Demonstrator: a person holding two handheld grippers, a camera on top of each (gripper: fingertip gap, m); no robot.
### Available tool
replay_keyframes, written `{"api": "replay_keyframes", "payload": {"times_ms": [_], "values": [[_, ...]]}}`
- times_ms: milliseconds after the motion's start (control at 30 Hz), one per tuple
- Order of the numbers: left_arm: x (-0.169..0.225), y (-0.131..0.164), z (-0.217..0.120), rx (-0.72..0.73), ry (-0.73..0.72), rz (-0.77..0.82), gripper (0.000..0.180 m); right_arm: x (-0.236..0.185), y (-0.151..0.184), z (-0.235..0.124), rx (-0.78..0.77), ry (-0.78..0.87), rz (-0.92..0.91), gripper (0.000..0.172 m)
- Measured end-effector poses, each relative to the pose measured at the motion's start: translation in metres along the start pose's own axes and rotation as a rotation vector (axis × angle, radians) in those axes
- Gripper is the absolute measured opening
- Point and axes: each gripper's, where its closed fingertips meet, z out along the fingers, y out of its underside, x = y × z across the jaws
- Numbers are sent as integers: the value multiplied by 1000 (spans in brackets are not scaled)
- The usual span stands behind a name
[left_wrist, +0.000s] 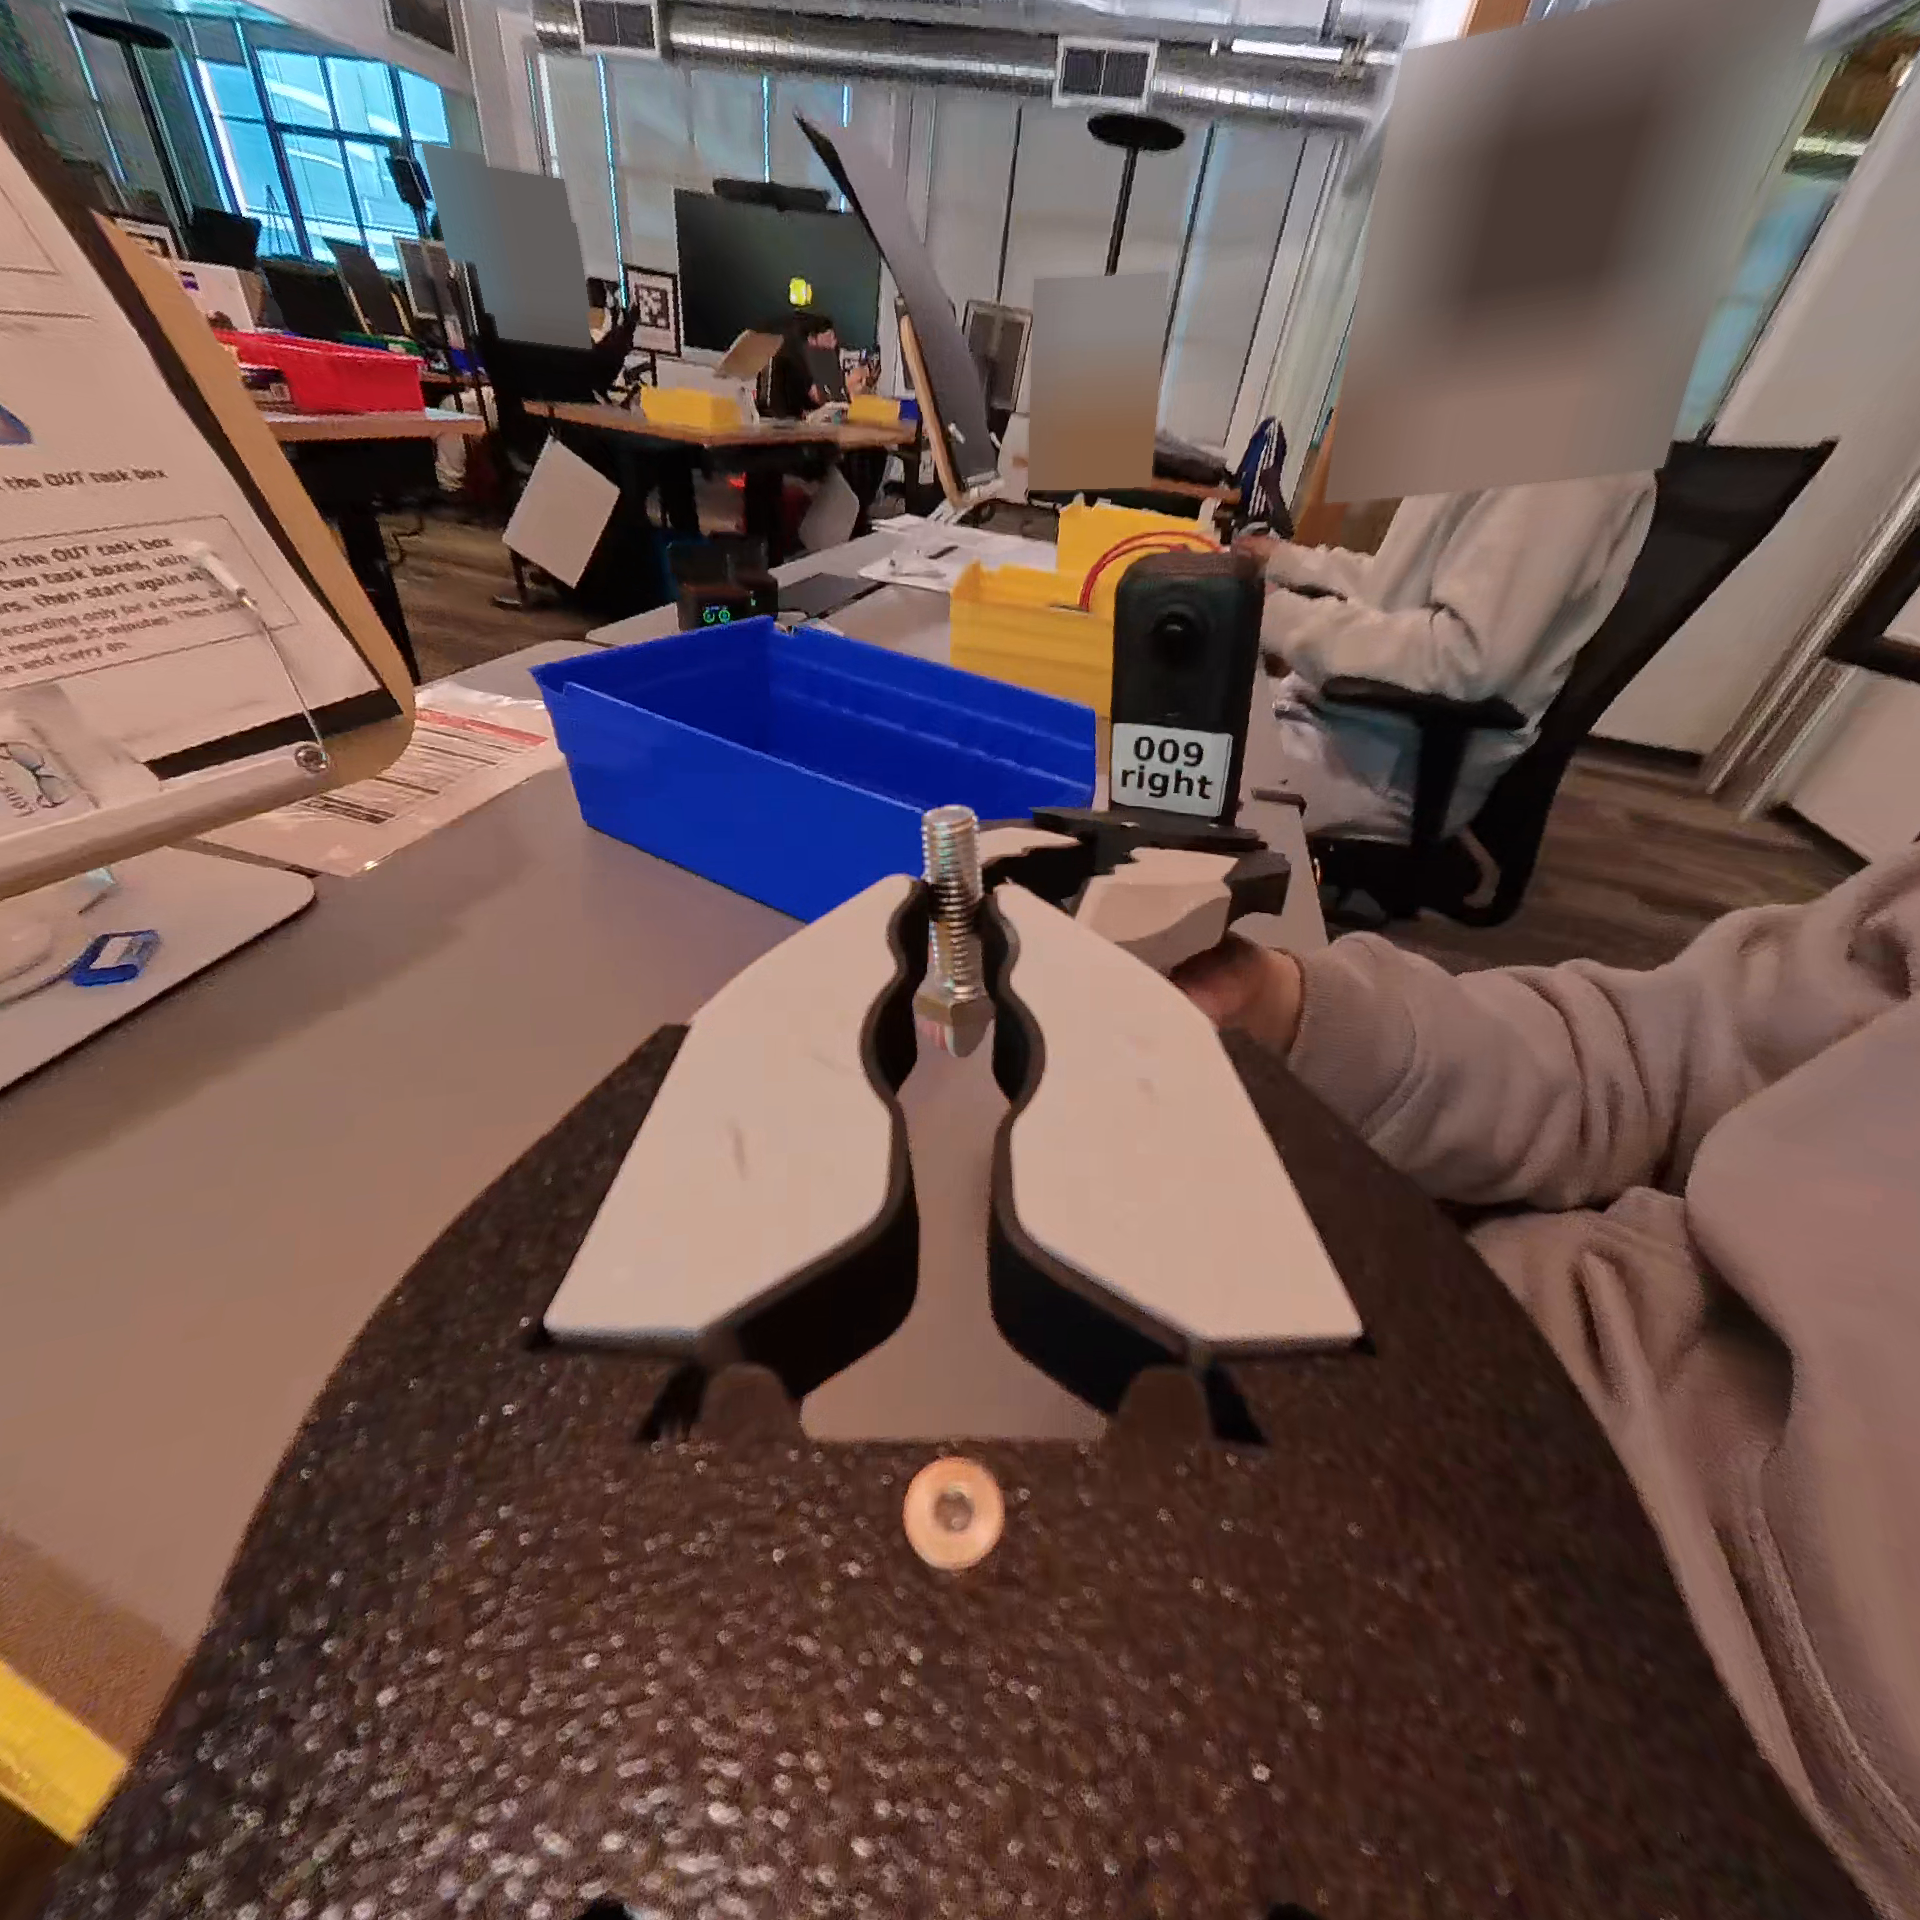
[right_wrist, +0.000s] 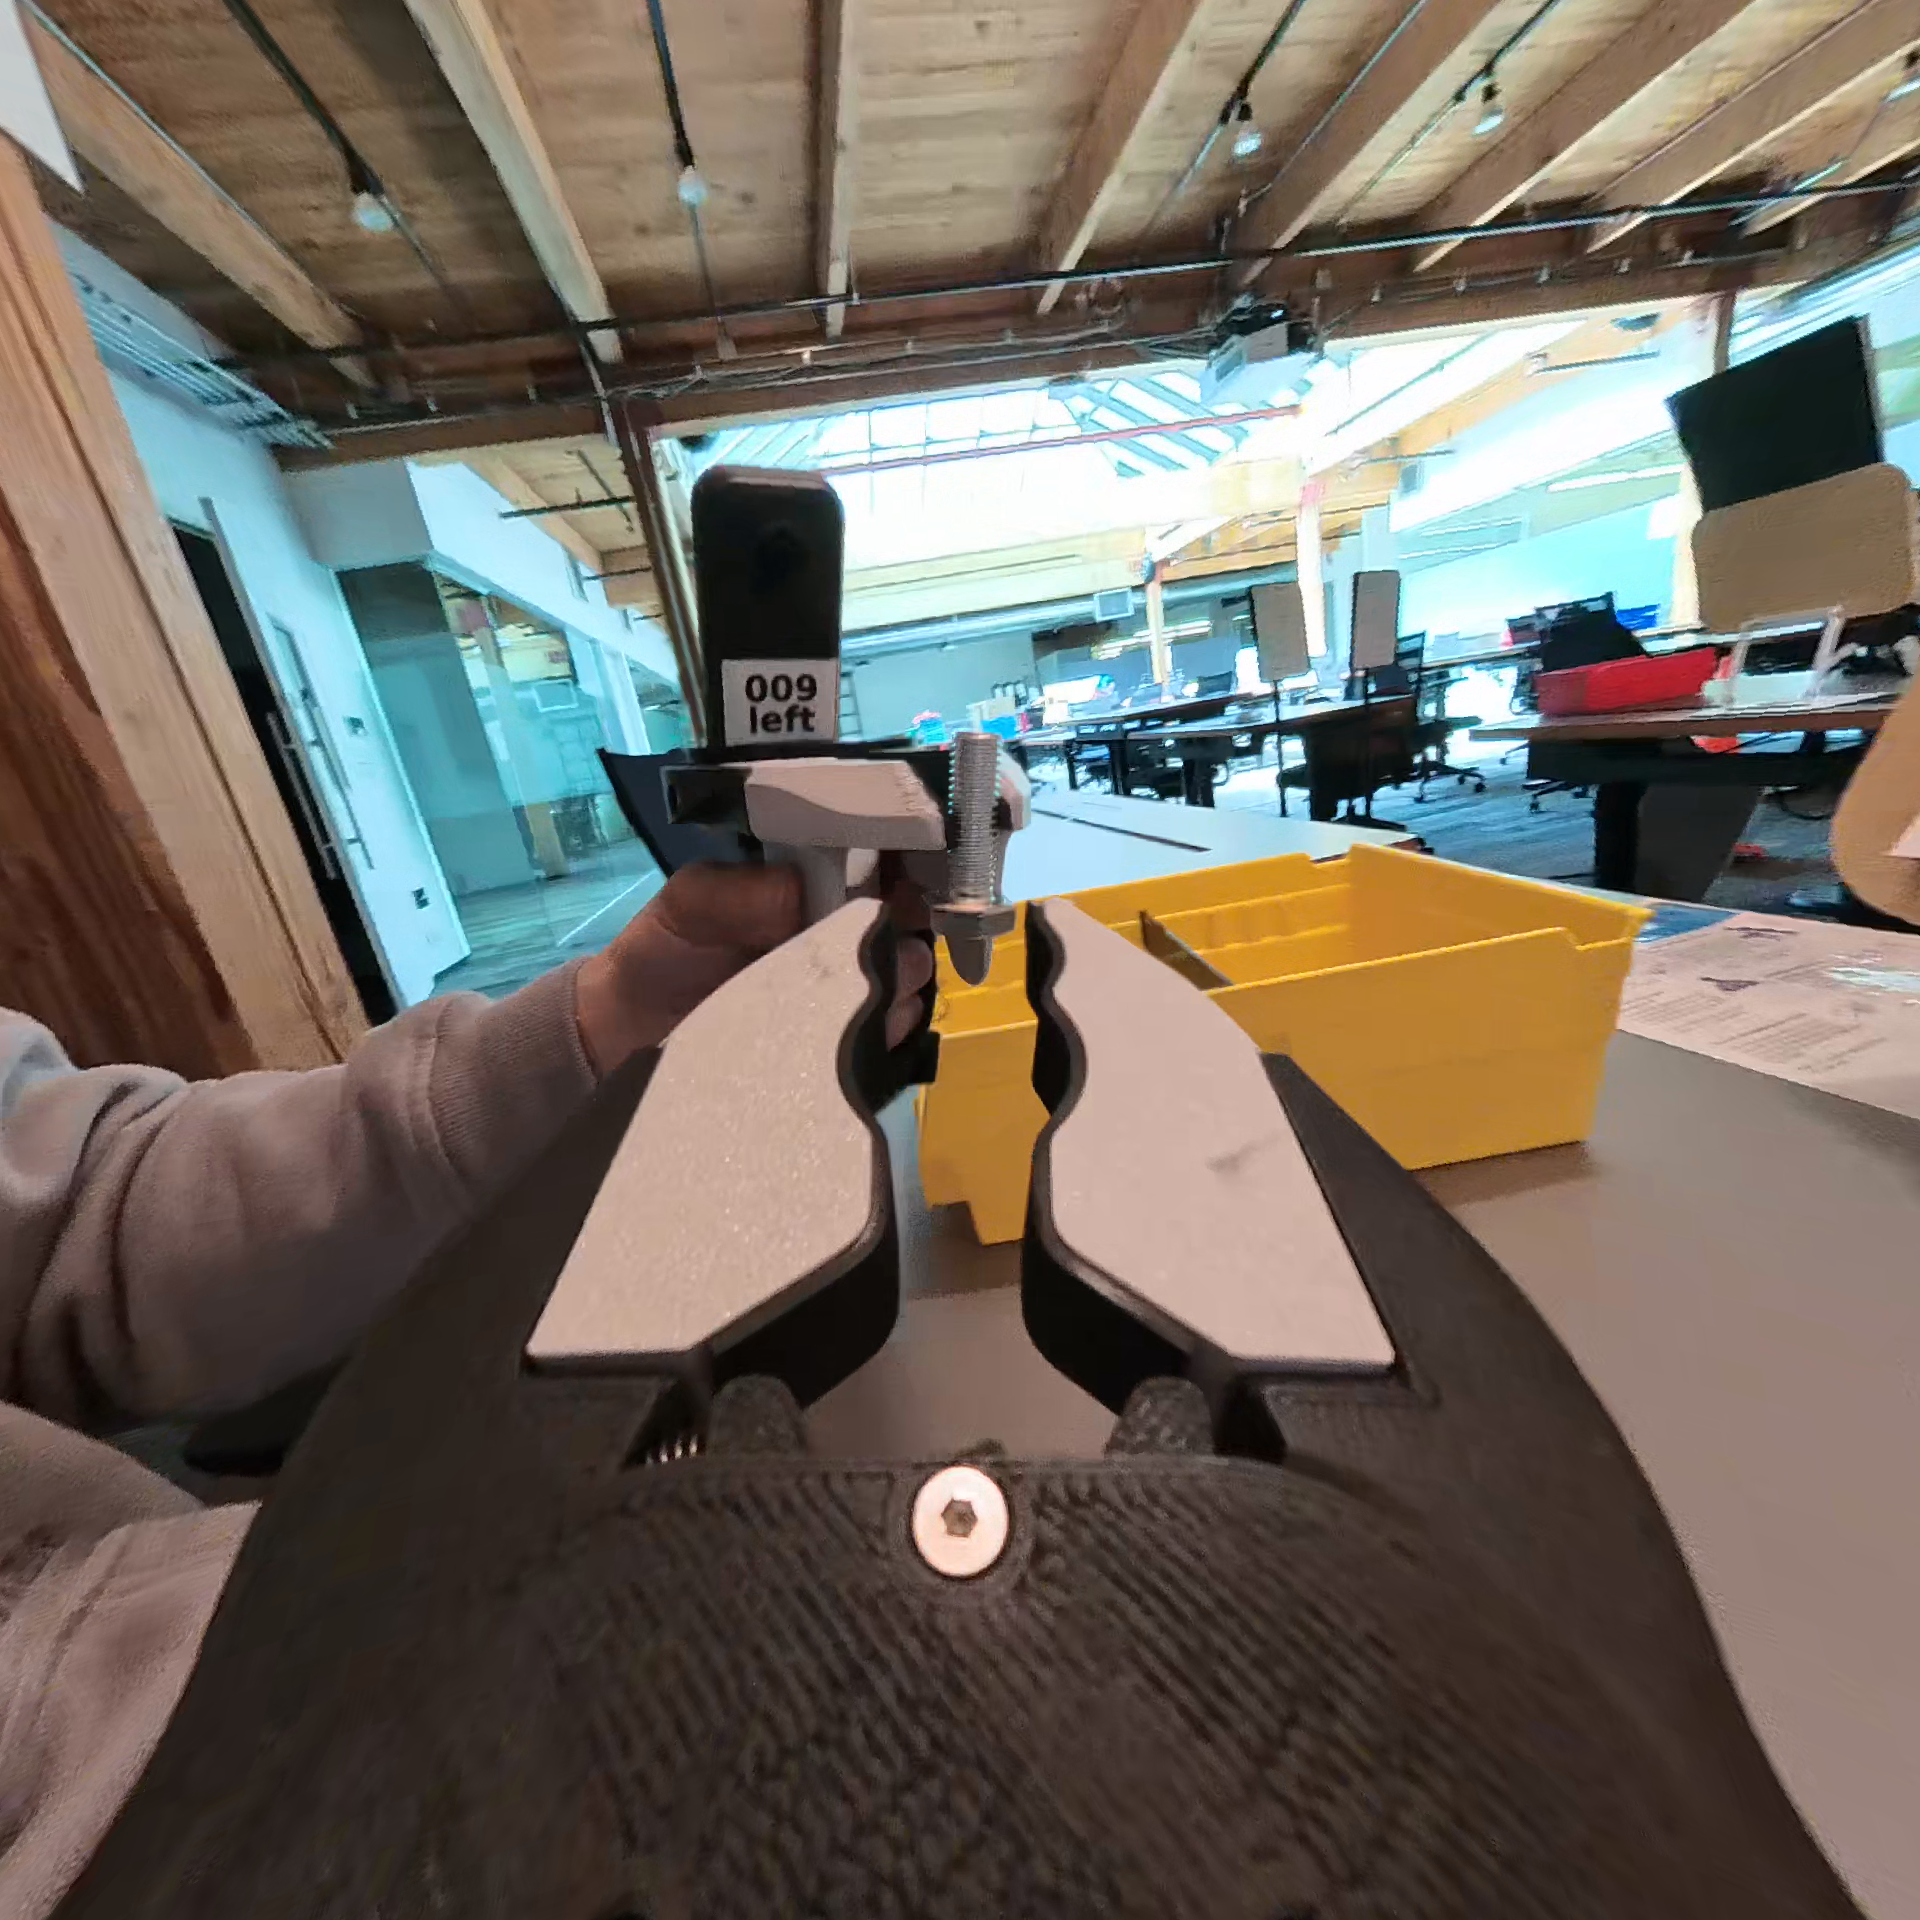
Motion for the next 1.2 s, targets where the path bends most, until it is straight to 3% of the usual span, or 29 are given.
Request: {"api": "replay_keyframes", "payload": {"times_ms": [100,300,467,633,700,800,867,967,1100,1200], "values": [[8,2,3,-13,17,25,8,1,5,0,-13,13,-21,26],[12,11,10,-58,26,36,8,-4,5,0,-20,-32,-11,10],[11,14,11,-65,21,14,8,-4,8,0,-36,-26,-34,9],[6,16,8,-103,-39,45,9,2,12,0,-91,51,-164,9],[-1,13,6,-137,-113,94,34,6,13,-1,-106,91,-211,9],[2,16,7,-231,-143,173,38,8,16,-1,-126,104,-233,9],[4,18,8,-277,-154,197,32,7,18,-1,-134,101,-244,9],[4,18,8,-272,-150,178,9,6,20,0,-151,106,-278,9],[6,21,9,-258,-111,99,19,8,25,0,-187,120,-313,9],[5,21,8,-259,-127,120,9,6,27,2,-192,113,-321,9]]}}
